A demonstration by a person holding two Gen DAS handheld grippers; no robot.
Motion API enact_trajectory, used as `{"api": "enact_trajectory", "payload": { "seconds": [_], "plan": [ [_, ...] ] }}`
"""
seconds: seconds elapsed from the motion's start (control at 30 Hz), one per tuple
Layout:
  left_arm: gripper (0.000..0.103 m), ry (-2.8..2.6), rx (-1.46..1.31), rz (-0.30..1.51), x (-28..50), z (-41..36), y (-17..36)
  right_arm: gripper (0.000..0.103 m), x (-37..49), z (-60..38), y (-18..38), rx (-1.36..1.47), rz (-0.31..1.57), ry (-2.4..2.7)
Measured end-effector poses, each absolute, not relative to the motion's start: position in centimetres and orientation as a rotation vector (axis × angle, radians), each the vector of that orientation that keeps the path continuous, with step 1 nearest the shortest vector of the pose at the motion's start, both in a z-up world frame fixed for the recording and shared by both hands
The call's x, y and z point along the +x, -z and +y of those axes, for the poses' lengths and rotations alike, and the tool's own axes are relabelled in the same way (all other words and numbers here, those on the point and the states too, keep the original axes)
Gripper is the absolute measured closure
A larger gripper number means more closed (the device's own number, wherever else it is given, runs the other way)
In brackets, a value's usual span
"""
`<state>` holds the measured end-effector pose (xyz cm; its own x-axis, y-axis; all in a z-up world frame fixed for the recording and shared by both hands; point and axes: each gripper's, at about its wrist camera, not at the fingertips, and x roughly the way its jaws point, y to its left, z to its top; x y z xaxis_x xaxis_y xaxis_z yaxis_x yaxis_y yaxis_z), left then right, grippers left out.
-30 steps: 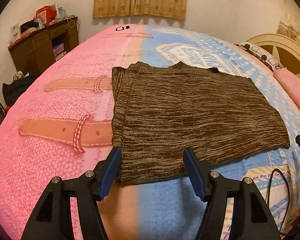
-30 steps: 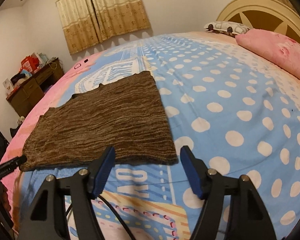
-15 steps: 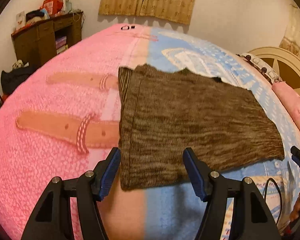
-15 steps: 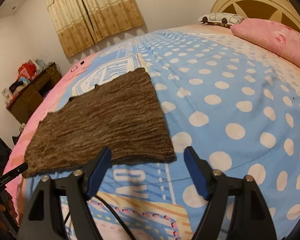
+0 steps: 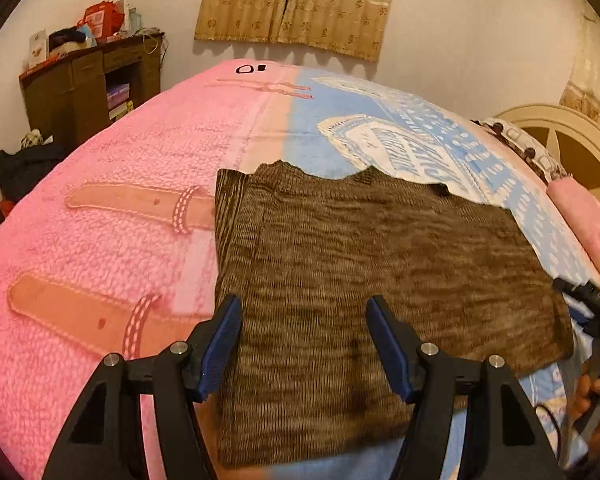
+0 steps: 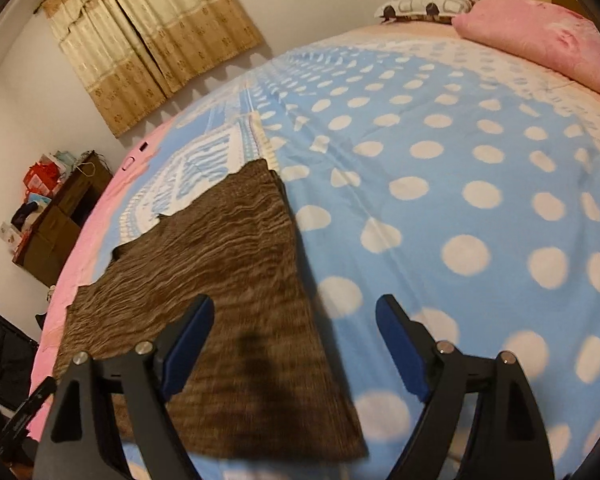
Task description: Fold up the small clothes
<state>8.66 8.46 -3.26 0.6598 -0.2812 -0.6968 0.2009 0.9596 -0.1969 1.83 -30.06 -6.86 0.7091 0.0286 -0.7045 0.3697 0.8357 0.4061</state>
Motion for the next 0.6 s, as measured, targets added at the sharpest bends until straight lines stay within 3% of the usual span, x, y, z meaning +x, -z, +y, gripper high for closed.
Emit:
{"api": "enact_trajectory", "payload": {
  "seconds": [0.1, 0.23, 0.4, 0.6],
  "plan": [
    [0.038, 0.288, -0.161, 0.821, 9.8, 8.0, 3.3, 0.009, 2.4, -29.4, 7.2, 0.542, 0.749, 0.218],
    [0.038, 0.348, -0.150, 0.823, 10.5, 5.4, 3.2, 0.008, 2.8, -27.9, 7.2, 0.448, 0.784, 0.225],
    [0.038, 0.419, -0.112, 0.856, 10.4, 1.6, 4.0, 0.025, 2.6, -26.5, 7.1, 0.339, 0.833, 0.180],
    [0.037, 0.404, -0.003, 0.827, 9.3, -1.2, 5.3, 0.025, 2.3, -28.0, 7.0, 0.445, 0.827, 0.116]
  ]
}}
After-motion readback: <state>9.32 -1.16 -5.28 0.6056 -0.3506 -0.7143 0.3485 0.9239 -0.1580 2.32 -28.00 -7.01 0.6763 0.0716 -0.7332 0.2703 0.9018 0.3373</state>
